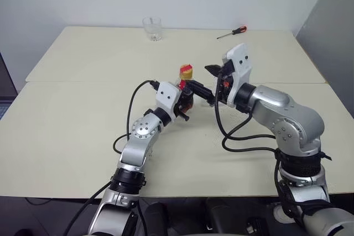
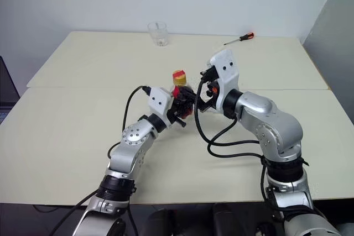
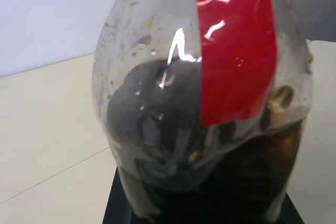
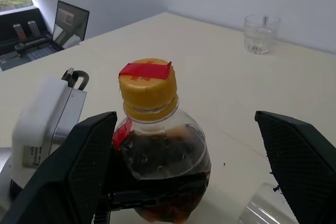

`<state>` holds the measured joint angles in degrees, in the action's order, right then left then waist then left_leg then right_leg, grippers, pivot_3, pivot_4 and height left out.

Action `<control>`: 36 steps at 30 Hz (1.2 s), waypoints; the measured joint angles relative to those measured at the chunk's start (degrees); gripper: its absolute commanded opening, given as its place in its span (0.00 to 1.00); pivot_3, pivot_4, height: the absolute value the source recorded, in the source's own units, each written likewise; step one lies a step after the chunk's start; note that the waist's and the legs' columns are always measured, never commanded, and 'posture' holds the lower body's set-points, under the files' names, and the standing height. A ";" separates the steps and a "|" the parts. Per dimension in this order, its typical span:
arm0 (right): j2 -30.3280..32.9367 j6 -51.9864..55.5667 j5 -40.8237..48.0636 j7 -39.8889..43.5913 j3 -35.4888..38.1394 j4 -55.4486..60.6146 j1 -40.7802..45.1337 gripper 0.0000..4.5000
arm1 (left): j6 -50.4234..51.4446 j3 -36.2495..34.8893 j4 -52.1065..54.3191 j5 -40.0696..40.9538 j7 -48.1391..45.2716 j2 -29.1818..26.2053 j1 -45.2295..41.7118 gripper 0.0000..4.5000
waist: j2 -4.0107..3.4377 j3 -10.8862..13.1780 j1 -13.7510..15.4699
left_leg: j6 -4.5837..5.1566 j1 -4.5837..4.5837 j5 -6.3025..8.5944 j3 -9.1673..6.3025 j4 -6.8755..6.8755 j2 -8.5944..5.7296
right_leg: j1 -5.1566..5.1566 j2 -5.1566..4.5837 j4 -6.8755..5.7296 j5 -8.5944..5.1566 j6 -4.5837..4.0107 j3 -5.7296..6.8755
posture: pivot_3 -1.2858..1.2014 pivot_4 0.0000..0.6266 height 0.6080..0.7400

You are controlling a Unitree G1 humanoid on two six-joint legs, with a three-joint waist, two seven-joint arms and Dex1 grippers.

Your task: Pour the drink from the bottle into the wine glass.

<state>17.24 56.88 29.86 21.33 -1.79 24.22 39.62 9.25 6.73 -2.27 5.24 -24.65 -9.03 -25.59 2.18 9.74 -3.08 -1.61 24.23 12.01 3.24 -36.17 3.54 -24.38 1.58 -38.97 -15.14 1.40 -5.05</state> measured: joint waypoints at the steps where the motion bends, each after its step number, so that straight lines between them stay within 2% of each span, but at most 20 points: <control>1: 0.00 0.08 0.69 0.10 0.36 0.43 0.05 1.00 | -0.01 0.00 0.00 0.00 0.00 0.00 0.00 0.17 | 0.00 0.00 0.00 | 0.00 0.00 0.00 -0.01 0.00 0.00 | 0.00 0.00 0.00 0.00 0.00 -0.01 | 0.52 0.24 1.00; 10: -2.06 0.07 1.80 -0.23 0.17 0.37 2.78 1.00 | -0.06 0.00 -0.01 0.01 0.04 0.00 0.00 0.17 | 0.00 0.00 0.00 | 0.00 0.00 0.00 -0.01 -0.01 0.00 | 0.00 0.01 0.00 0.00 0.00 -0.01 | 0.52 0.24 1.00; 36: -8.55 -8.93 -6.48 -1.60 -4.05 -16.23 9.26 1.00 | -0.08 -0.21 -0.01 -0.03 0.34 0.25 0.12 0.17 | 0.00 0.00 0.01 | 0.00 0.00 0.00 0.01 0.00 0.01 | 0.00 0.01 0.00 0.14 -0.24 0.01 | 0.52 0.24 1.00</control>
<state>8.69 47.95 23.39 19.73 -5.84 7.99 48.88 9.17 6.52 -2.27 5.21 -24.32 -8.78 -25.47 2.17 9.74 -3.08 -1.61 24.24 12.01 3.25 -36.17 3.55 -24.38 1.58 -38.97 -15.00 1.16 -5.04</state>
